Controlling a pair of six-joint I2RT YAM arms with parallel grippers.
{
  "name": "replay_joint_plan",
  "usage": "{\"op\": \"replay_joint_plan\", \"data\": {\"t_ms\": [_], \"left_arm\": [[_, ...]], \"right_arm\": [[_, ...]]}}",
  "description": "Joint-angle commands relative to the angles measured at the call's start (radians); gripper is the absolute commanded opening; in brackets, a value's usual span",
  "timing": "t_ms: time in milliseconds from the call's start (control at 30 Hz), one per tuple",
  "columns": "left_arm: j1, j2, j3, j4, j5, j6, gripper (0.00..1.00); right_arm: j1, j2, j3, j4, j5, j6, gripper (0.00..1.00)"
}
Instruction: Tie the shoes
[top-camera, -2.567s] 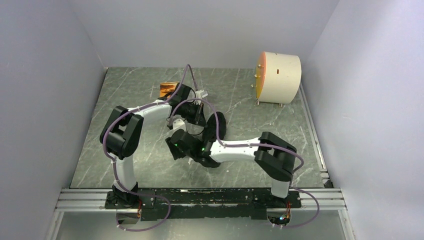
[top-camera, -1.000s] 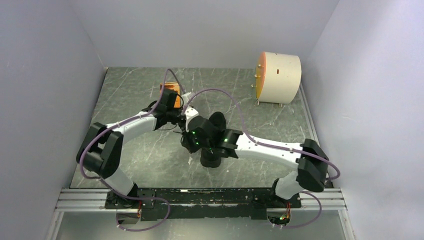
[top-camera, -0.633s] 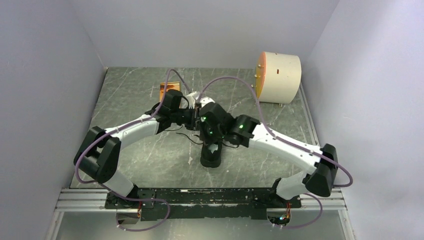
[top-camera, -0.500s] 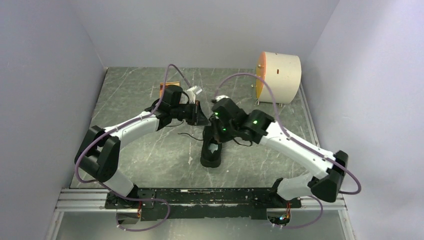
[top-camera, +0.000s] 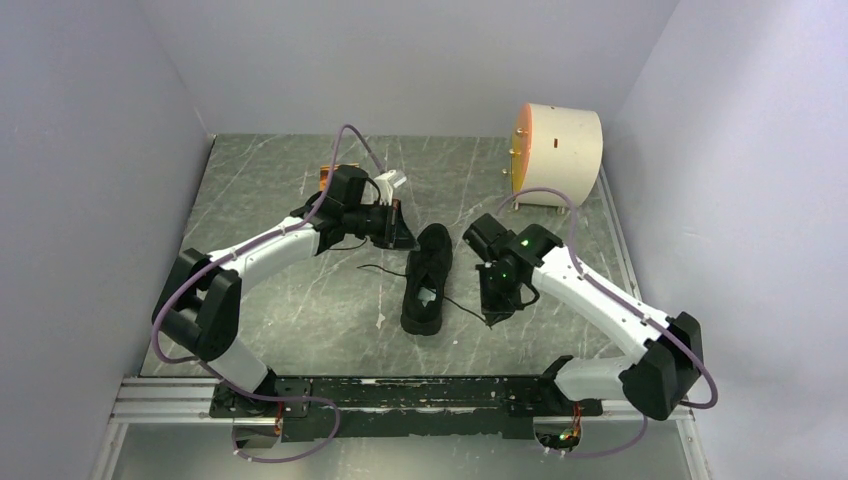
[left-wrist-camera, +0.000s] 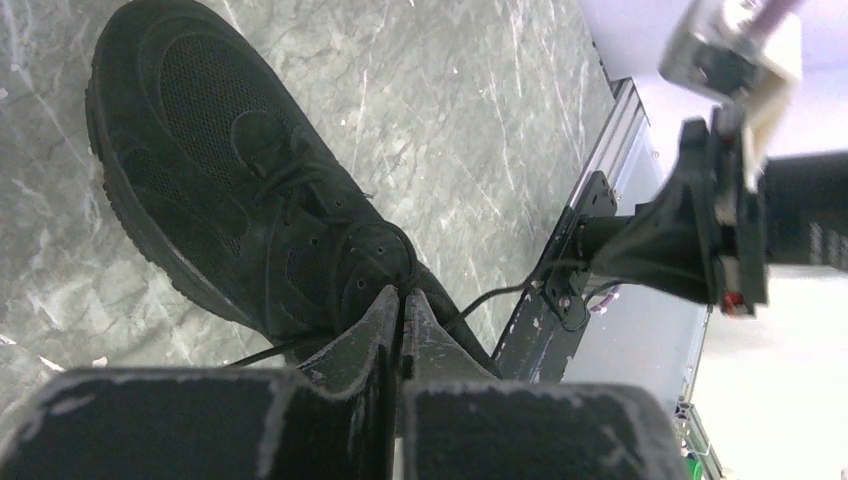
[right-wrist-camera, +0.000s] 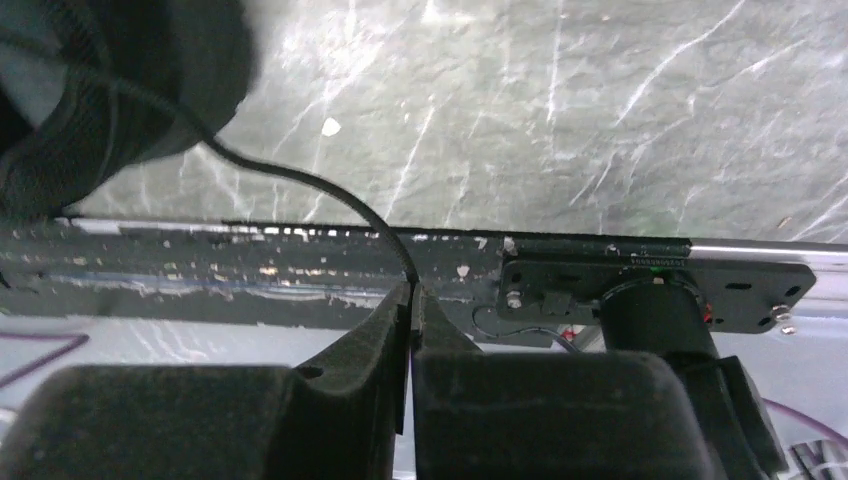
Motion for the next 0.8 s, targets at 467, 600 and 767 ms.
{"op": "replay_joint_plan", "data": {"t_ms": [467, 600, 767], "left_arm": [[0.0, -0.039, -0.016, -0.02, 0.014, -0.005, 0.05], [0.0, -0.04, -0.015, -0.015, 0.018, -0.019, 0.05], [0.0, -0.045, -0.018, 0.009, 0.028, -0.047, 0.05]], "right_arm": [[-0.118, -0.039, -0.157, 0.928, -0.414, -0.472, 0.41], [-0.118, 0.005, -0.192, 1.005, -0.481, -0.485, 0.35], [-0.117, 0.074, -0.237, 1.023, -0.519, -0.494, 0.38]]}}
